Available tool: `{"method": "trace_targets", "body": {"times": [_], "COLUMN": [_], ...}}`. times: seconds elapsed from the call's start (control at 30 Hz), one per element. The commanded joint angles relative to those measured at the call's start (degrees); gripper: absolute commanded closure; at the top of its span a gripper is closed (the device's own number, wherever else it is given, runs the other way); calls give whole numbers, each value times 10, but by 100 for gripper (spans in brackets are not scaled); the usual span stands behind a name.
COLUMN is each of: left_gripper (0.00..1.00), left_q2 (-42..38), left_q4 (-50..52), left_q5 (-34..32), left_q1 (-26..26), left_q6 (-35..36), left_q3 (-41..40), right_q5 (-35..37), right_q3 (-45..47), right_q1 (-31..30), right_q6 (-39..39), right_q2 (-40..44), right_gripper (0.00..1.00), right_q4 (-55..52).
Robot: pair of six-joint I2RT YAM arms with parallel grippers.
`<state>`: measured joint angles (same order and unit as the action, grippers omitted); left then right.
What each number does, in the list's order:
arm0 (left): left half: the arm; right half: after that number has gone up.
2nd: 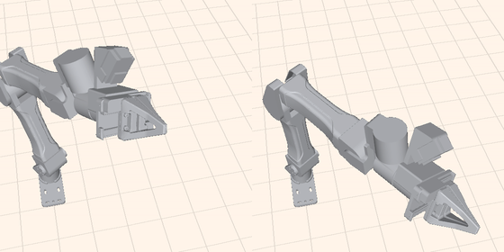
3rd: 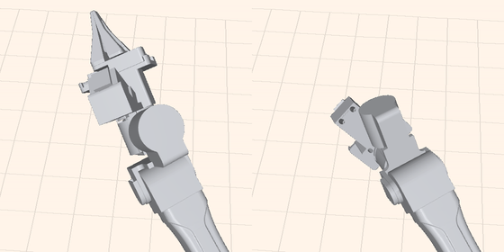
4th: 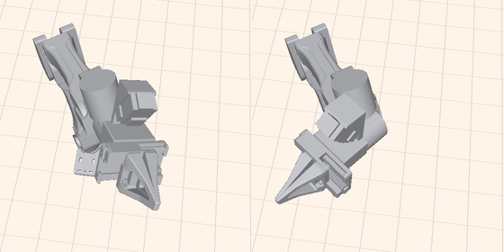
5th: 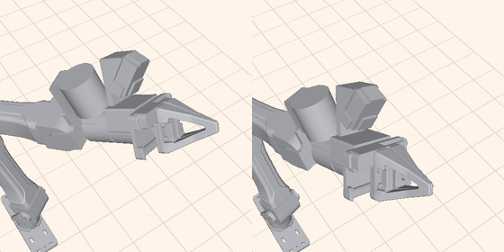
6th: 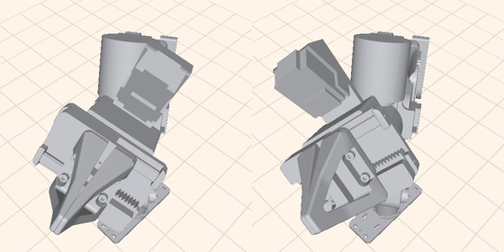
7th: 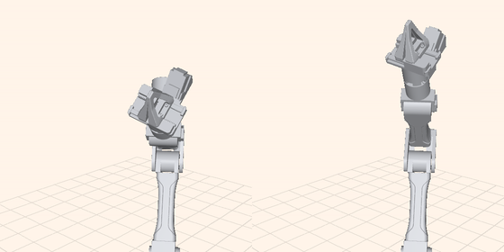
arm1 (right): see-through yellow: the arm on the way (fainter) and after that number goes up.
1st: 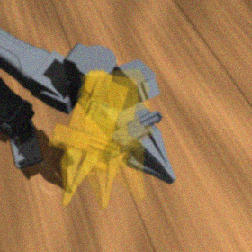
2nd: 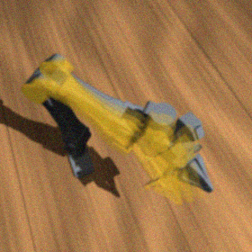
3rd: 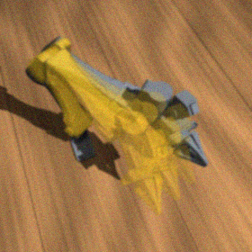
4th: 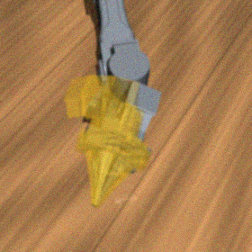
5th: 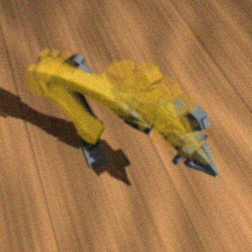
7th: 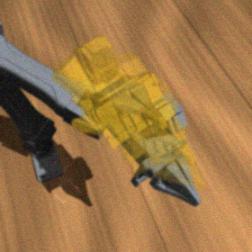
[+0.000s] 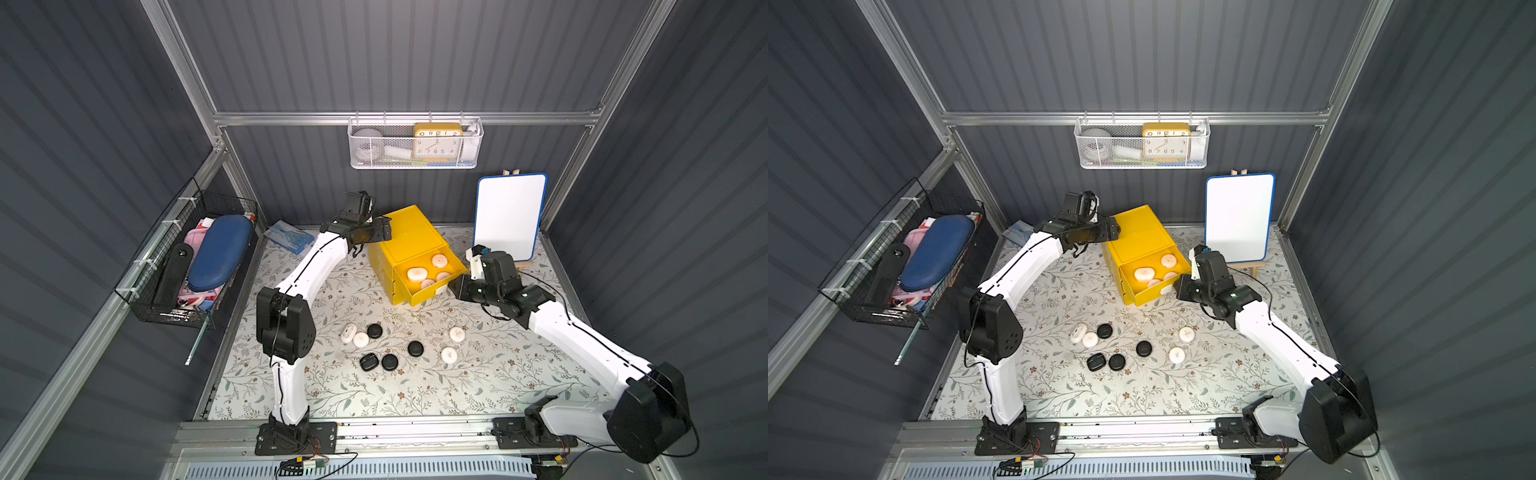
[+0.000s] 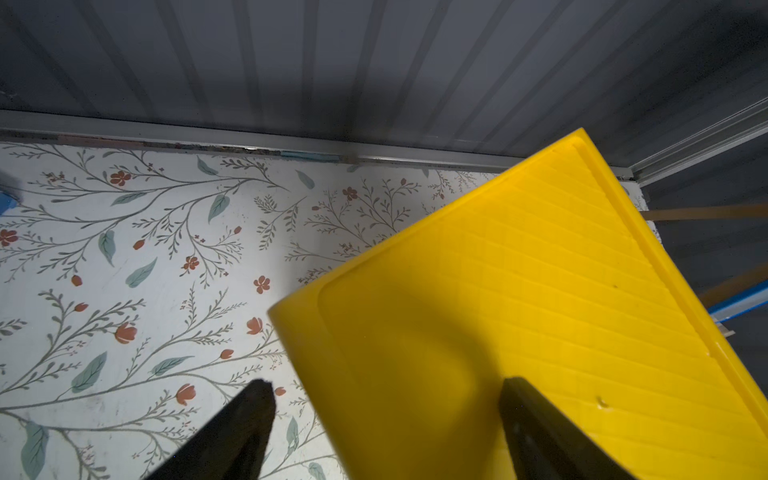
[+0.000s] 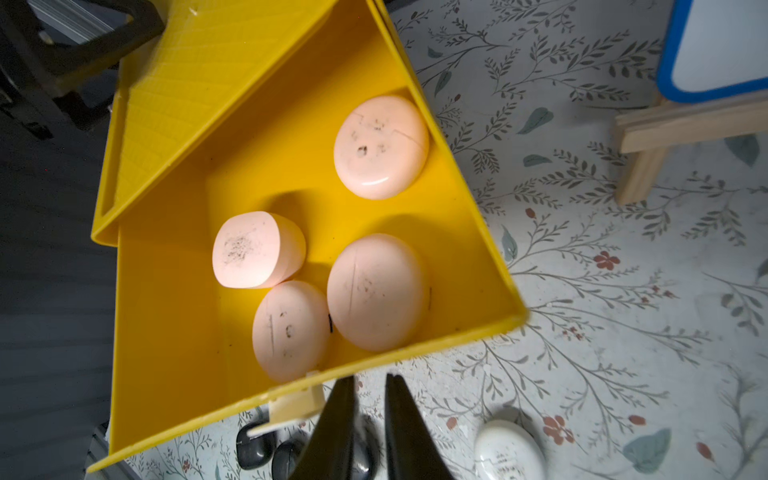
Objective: Put the bluetooth earphones in the drawer according to color
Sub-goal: Close the drawer in the storage box.
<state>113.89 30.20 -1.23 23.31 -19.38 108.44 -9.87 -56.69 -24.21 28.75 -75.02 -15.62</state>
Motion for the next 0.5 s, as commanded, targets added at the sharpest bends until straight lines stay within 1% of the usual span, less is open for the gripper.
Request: {"method": "trace_targets", "body": {"times": [0.0, 0.17, 0.43, 0.47], "left_gripper": [12, 14, 15, 15], "left_q2": [-10, -13, -21, -23], "left_q4": [-3, -8, -24, -27], "left_q5": [17, 23, 25, 28], "left_q1": [2, 2, 2, 2], "left_q6": [11, 11, 11, 11], "left_q3": [-31, -52, -70, -74], "right_q5": [-22, -26, -37, -61], "right_q3": [-30, -41, -41, -43], "right_q1": [5, 6, 7, 7], "right_q6": [22, 49, 107, 115], "right_q2": [-27, -59, -136, -146], "right_gripper": [82, 82, 81, 81], "right_q4": [73, 139, 279, 296]}}
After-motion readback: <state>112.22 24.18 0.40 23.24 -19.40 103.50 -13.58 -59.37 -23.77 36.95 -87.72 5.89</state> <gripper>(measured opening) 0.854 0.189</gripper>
